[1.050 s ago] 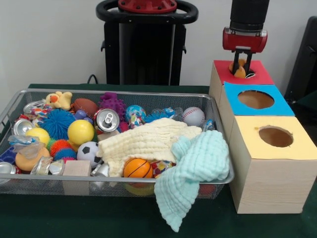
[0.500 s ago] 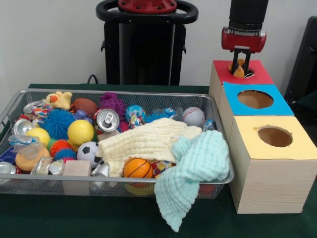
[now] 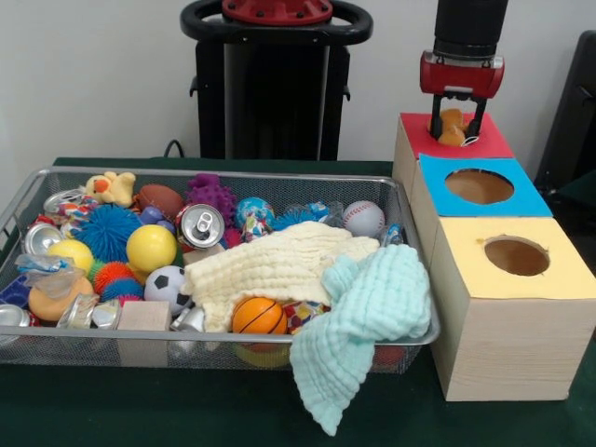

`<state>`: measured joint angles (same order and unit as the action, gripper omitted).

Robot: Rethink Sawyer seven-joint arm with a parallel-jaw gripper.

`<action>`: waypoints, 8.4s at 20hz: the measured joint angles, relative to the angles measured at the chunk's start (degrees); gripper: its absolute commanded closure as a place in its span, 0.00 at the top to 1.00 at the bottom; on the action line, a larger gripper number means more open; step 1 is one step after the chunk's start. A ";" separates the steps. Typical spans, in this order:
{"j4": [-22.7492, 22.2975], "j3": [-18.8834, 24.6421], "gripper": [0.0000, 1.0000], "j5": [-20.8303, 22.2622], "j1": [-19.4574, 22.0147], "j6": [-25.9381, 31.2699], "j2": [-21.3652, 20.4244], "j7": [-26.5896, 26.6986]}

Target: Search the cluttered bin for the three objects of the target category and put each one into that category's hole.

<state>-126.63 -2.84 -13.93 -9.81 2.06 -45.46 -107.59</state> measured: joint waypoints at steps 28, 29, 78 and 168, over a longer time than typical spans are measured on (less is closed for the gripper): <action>1.51 -0.45 0.00 -0.66 -0.83 -1.34 4.18 0.00; 1.51 -0.45 0.00 -0.66 -0.84 -1.74 4.43 0.00; 0.83 -0.59 0.00 -0.75 -1.34 2.07 2.56 0.00; 0.99 3.67 1.00 30.62 38.27 10.36 -4.06 0.00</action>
<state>-125.64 0.83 16.69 28.46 12.42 -49.52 -107.59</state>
